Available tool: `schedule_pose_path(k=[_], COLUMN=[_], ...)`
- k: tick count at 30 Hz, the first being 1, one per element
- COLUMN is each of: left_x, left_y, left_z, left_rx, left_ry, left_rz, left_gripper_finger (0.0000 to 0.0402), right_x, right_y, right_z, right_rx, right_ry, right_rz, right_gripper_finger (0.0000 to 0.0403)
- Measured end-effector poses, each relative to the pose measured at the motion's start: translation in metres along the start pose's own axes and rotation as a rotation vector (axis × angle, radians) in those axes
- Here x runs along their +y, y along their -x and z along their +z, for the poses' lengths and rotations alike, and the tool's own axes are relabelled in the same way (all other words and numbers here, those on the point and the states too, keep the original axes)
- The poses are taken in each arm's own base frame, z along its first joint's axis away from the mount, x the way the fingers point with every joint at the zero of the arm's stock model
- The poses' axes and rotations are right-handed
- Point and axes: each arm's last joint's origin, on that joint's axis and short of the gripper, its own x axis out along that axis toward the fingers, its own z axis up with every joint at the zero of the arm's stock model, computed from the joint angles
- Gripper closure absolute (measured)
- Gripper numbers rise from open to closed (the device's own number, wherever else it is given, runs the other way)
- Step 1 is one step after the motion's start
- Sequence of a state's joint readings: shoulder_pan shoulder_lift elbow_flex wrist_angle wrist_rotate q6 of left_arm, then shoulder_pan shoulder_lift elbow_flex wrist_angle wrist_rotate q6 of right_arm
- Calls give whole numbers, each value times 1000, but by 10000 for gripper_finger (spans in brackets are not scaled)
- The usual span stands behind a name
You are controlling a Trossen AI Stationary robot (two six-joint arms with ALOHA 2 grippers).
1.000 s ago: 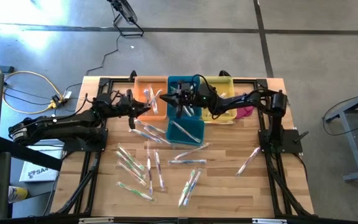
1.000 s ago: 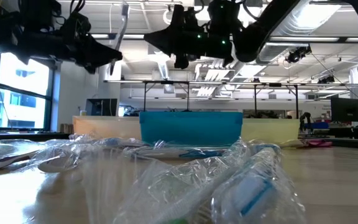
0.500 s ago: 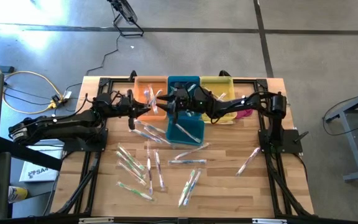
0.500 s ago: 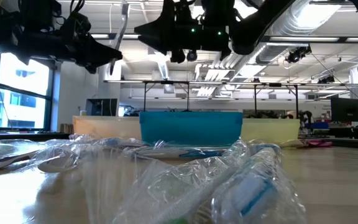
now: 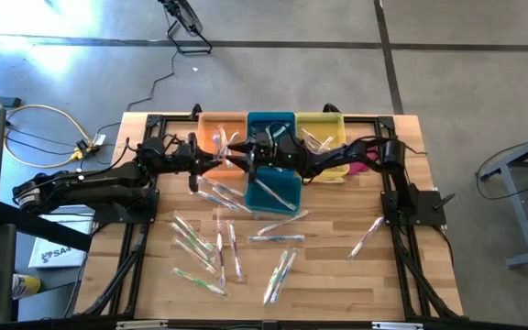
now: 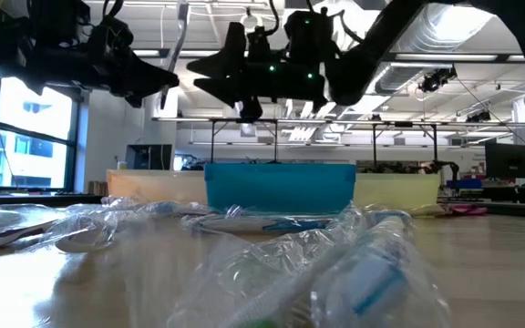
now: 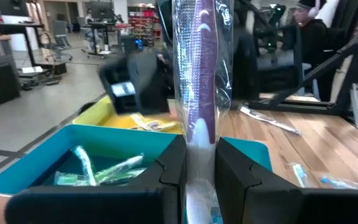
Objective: Pick & Place Toothbrushes
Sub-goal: Put the violet toothbrush into the yellow bin
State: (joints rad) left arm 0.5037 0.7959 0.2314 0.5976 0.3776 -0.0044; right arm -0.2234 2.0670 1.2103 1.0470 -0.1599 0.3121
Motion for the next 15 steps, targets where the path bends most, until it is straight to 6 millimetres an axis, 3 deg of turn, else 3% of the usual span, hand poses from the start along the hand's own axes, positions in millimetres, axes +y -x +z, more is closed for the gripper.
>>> schedule_pose_path(k=[15], left_x=[0], left_y=[0], left_z=[0], left_rx=[4], left_ry=[0], left_rz=[-8], left_gripper_finger=[354], right_x=[6], right_y=[-18], right_z=[15], right_rx=[49], right_ry=[107], right_rz=[105], right_gripper_finger=[213])
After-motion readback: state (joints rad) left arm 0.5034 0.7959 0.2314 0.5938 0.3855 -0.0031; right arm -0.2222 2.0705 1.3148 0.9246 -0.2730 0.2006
